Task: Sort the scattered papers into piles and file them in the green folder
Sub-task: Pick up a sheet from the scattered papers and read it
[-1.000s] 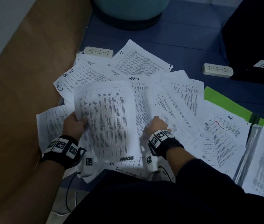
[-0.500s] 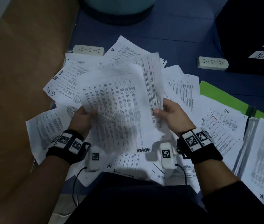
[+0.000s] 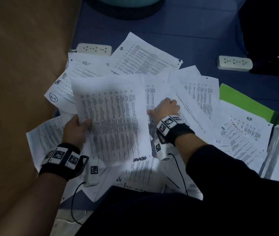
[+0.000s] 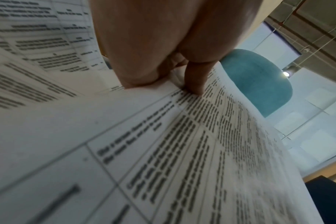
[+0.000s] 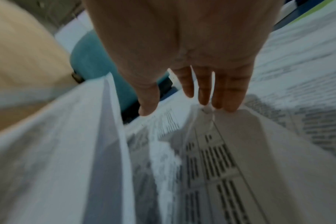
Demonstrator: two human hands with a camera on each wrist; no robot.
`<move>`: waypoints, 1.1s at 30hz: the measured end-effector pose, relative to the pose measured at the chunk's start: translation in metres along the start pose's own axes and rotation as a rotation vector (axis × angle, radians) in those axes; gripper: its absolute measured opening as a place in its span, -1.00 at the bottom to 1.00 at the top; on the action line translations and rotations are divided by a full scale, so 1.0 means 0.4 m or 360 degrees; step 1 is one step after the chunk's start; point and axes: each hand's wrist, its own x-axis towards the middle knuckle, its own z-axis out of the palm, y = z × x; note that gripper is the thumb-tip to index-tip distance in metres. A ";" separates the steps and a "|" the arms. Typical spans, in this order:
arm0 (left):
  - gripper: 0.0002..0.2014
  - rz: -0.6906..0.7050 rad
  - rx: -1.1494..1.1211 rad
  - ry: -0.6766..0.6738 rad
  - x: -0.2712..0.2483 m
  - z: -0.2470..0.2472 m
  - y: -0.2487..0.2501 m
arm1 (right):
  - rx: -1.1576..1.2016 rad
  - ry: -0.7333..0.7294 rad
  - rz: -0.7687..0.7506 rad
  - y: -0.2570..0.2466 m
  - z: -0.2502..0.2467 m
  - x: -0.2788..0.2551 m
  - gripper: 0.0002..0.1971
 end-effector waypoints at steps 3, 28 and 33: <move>-0.67 -0.0015 -0.0028 0.0007 0.006 -0.013 -0.014 | -0.0006 0.0088 0.0117 -0.032 0.041 0.013 -0.21; -0.79 0.0018 0.0024 -0.0087 -0.010 0.009 0.011 | -0.0510 0.0002 -0.0452 0.116 -0.083 -0.014 -0.61; -0.79 0.0020 0.0031 -0.0126 -0.017 0.027 0.016 | -0.0633 -0.0082 -0.0435 0.123 0.010 -0.045 -0.30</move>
